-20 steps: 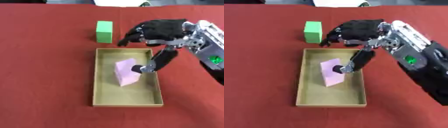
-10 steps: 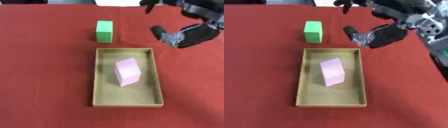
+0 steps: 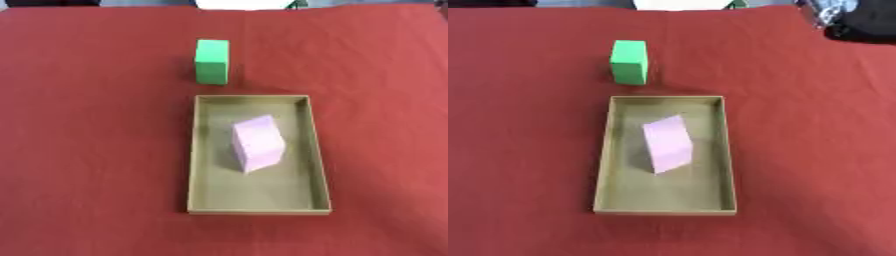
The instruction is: Pick up objects on the table and place them in the box.
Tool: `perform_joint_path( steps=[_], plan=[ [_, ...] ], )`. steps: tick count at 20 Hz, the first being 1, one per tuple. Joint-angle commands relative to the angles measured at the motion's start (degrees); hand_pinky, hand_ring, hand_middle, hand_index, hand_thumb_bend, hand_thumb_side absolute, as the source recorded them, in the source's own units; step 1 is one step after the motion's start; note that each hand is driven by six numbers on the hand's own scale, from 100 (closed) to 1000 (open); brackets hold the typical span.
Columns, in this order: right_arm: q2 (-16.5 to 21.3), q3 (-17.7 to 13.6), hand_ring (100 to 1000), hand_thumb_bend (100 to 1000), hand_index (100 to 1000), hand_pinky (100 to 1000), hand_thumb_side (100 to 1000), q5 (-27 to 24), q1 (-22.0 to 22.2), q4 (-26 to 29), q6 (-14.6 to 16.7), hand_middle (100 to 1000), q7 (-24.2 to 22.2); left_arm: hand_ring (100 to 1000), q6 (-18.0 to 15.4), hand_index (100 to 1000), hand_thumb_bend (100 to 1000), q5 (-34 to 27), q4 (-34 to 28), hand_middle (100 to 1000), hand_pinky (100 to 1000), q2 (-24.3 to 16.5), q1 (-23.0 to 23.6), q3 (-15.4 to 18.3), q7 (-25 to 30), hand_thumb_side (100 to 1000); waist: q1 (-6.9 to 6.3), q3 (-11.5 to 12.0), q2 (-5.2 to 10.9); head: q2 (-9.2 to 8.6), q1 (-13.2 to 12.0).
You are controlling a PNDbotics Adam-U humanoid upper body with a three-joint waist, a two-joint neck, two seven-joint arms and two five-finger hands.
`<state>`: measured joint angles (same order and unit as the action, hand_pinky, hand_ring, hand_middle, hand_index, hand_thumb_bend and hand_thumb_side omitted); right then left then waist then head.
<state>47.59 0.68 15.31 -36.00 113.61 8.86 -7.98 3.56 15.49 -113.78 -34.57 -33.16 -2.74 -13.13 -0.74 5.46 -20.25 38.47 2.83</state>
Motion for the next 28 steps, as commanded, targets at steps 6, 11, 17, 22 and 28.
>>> perform_joint_path(
  steps=[6,11,17,22,28],
  plan=[
    [2.99,-4.46,744,100,890,778,872,-4.61,3.12,0.98,0.52,618,7.92,790,6.23,838,310,10.74,3.32,695,795,-8.48,-11.54,-5.85,21.33,681,-0.53,-1.26,0.94,-0.14,-1.47],
    [2.63,-5.71,741,100,886,774,877,-6.3,4.23,0.98,0.11,616,9.75,808,4.55,855,425,14.11,12.51,708,819,-7.47,-19.25,-10.65,35.43,638,-0.92,-2.07,1.18,-0.21,-1.74],
    [1.95,-6.22,738,100,883,771,884,-6.83,4.53,0.98,-0.73,613,10.27,815,2.71,857,527,19.83,24.14,719,828,-2.62,-26.36,-13.97,44.55,614,-1.09,-3.13,1.43,-0.33,-2.2],
    [1.24,-6.54,736,100,880,769,888,-7.13,4.51,0.98,-1.52,611,10.61,829,0.83,866,615,23.6,30.86,737,845,1.36,-29.85,-14.98,46.88,575,-1.14,-3.67,1.53,-0.46,-2.89],
    [0.58,-6.6,733,100,878,767,892,-7.55,4.23,0.98,-1.98,608,10.57,859,-1.29,889,750,27.6,36.14,770,874,4.48,-31.78,-15.64,50.85,520,-1.17,-4.0,1.54,-0.68,-3.32]
  ],
)
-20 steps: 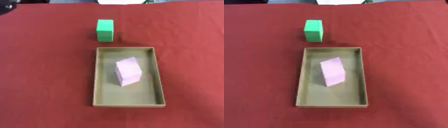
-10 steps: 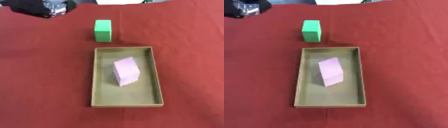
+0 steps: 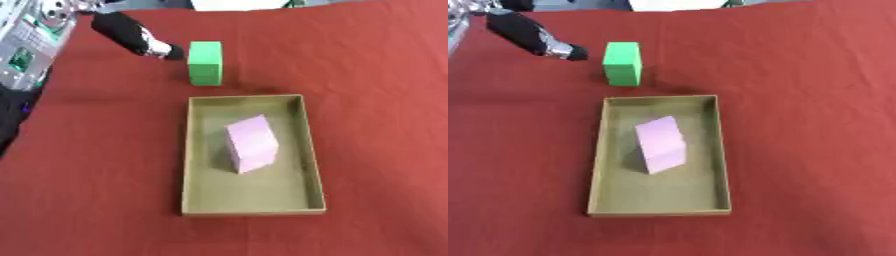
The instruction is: Pick up objects on the table and place them in the box.
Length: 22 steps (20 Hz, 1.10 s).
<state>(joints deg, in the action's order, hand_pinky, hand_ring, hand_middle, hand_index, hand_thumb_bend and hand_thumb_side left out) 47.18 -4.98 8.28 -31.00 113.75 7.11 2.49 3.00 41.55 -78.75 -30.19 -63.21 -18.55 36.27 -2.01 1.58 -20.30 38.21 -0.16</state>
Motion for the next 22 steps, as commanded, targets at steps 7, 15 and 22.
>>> perform_joint_path(
  steps=[7,15,22],
  plan=[
    [-0.16,-0.97,726,100,875,762,903,-0.93,-1.3,0.84,-0.97,603,-0.09,886,-2.01,906,736,2.4,4.3,789,884,2.05,-3.43,0.88,4.37,515,-0.15,-1.0,1.34,-1.09,-1.08],
    [-0.92,-1.19,719,100,873,759,922,-0.99,-1.14,0.84,-2.02,597,-0.31,890,-2.34,911,668,1.16,6.61,798,884,3.32,-4.4,1.58,5.63,490,-0.57,-2.24,0.88,-1.8,-1.87],
    [-1.49,-1.4,713,100,872,756,935,-1.09,-0.95,0.84,-2.52,592,-0.72,905,-2.38,912,597,3.25,8.61,817,892,4.08,-4.83,2.07,5.12,409,-0.86,-3.27,0.23,-2.35,-2.8]
  ],
)
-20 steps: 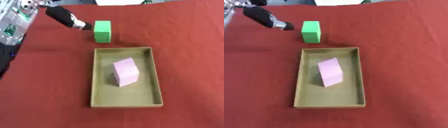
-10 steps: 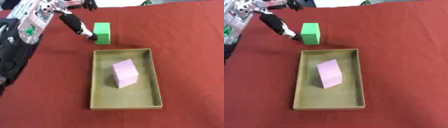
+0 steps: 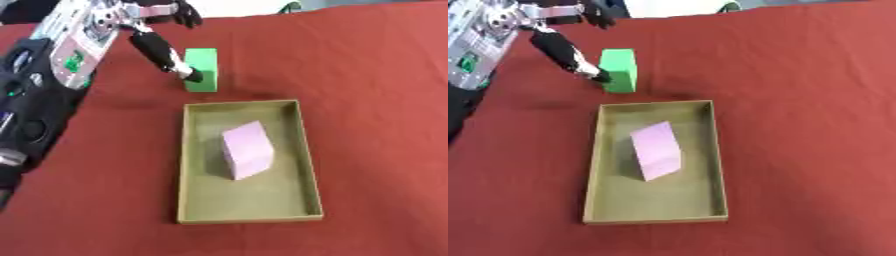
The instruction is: Pick up objects on the table and place them in the box.
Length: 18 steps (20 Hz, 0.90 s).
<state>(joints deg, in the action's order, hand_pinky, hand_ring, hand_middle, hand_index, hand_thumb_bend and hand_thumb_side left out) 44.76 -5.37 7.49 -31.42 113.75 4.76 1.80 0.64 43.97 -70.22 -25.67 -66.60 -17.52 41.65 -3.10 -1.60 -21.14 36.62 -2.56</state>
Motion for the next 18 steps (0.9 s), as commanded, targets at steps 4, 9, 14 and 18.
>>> perform_joint_path(
  steps=[4,9,14,18],
  plan=[
    [0.67,-1.16,711,100,871,754,940,-0.33,-0.58,0.84,-0.27,591,-0.11,910,0.09,899,590,1.83,1.11,833,893,-0.2,-1.59,1.44,-0.78,406,0.19,-0.46,0.63,-1.01,-0.76],
    [0.35,-1.35,710,100,870,753,944,-0.37,-0.67,0.84,-0.39,590,-0.09,912,0.35,895,573,3.33,3.2,830,894,0.06,-1.71,2.16,-1.22,388,0.24,-1.02,-0.04,-1.46,-1.41],
    [0.0,-1.51,709,100,869,751,955,-0.37,-0.66,0.84,-0.58,588,-0.1,910,0.38,892,543,3.46,5.12,826,888,0.45,-1.66,2.96,-1.86,378,0.35,-1.59,-0.73,-2.16,-2.03],
    [-0.32,-1.71,708,100,869,750,962,-0.33,-0.5,0.84,-0.94,587,-0.1,895,0.2,877,511,2.59,6.1,803,868,0.82,-1.45,2.96,-1.94,375,0.41,-1.89,-1.23,-2.47,-2.35]
  ],
)
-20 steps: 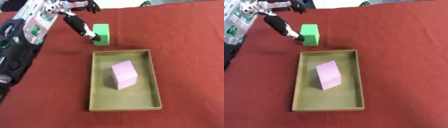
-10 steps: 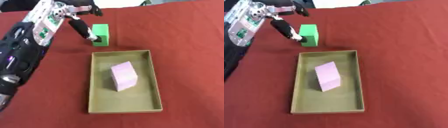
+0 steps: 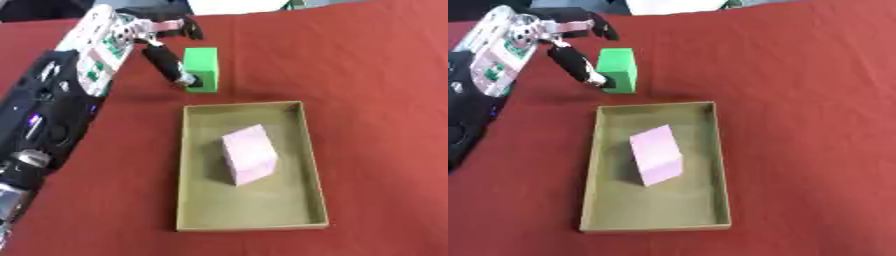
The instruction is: Pick up objects on the table and place them in the box.
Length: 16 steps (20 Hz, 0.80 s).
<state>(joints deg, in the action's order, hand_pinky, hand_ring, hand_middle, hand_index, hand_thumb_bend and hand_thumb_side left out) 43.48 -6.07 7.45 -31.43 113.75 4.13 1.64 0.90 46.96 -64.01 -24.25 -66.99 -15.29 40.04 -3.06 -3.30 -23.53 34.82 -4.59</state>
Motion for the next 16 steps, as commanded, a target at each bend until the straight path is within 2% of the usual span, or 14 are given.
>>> perform_joint_path(
  steps=[1,4,7,10,12,14,16],
  plan=[
    [0.9,-1.09,708,100,868,750,963,-0.27,-0.41,0.84,-0.42,587,0.09,891,-0.12,872,505,-0.55,0.11,796,863,-0.53,-0.99,0.75,-0.29,372,0.37,-0.21,1.07,-0.73,-0.35],
    [0.64,-1.33,707,100,868,749,967,-0.25,-0.19,0.84,-0.87,586,0.27,865,-0.36,838,473,-1.2,0.59,746,830,-0.4,-0.82,0.89,-0.44,354,0.35,-0.32,0.9,-0.86,-0.41],
    [0.39,-1.56,706,100,868,748,971,-0.23,0.1,0.84,-1.25,585,0.39,815,-0.51,787,397,-1.66,0.73,666,777,-0.43,-0.66,0.98,-1.15,304,0.33,-0.45,0.86,-0.83,-0.45],
    [0.1,-1.78,705,100,864,748,975,-0.29,0.37,0.83,-1.59,584,0.49,734,-0.42,717,304,-1.3,0.6,573,718,-0.59,-0.59,1.06,-2.76,196,0.31,-0.51,0.95,-0.81,-0.44],
    [-0.28,-1.78,705,100,863,747,976,-0.24,-0.17,0.48,-1.99,584,0.36,721,-0.46,707,272,-1.24,0.54,561,711,-0.59,-0.5,1.02,-3.68,170,0.3,-0.48,1.08,-0.78,-0.4],
    [-0.57,-1.71,704,100,862,747,974,-0.11,-0.75,0.02,-2.25,583,0.18,701,-0.43,698,186,-1.29,0.49,549,693,-0.69,-0.44,0.9,-4.14,100,0.31,-0.44,1.26,-0.59,-0.34],
    [-0.77,-1.68,704,100,861,747,973,0.02,-1.14,-0.36,-2.33,583,0.06,698,-0.37,699,168,-1.39,0.03,549,690,-0.75,-0.46,0.74,-4.4,100,0.36,-0.35,1.48,-0.3,-0.26]
  ],
)
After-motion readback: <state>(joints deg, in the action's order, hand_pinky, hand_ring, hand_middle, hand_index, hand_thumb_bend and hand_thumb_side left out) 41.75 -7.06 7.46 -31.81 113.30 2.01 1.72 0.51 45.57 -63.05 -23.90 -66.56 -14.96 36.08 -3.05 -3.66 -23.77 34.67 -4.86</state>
